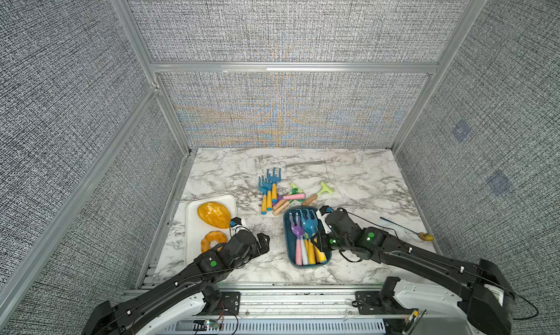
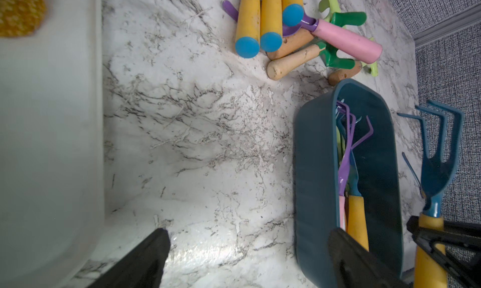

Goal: Put the rake into the storage box
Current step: Place the rake in the storage box.

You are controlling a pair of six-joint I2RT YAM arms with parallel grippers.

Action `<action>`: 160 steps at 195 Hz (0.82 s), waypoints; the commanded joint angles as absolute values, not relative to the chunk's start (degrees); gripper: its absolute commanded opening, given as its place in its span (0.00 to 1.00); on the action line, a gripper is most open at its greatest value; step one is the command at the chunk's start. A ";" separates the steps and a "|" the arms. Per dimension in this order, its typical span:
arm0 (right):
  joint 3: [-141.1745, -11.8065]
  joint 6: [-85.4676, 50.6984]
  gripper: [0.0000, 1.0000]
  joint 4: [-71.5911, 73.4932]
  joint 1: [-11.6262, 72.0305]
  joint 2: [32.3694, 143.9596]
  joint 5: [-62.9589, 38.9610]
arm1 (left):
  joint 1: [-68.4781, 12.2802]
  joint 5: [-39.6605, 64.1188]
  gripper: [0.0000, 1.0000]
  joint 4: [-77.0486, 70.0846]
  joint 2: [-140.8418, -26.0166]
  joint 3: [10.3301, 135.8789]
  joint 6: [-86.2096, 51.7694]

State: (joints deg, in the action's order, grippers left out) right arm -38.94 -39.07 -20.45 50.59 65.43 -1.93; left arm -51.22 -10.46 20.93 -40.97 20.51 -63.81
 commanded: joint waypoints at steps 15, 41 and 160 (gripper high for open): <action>-38.91 -40.38 0.00 -19.29 50.89 69.26 0.76 | -51.15 -11.86 0.99 22.57 -38.23 19.10 -65.98; -39.84 -40.51 0.10 -19.93 51.04 71.63 2.05 | -51.15 -11.87 0.99 23.36 -36.55 18.45 -66.13; -45.42 -35.72 0.63 -23.88 46.44 66.47 8.45 | -51.07 -8.62 0.99 20.97 -51.43 27.23 -60.48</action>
State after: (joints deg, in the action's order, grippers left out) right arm -43.83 -38.98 -23.40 49.30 66.72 6.17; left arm -51.18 -10.22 24.14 -48.01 24.84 -63.33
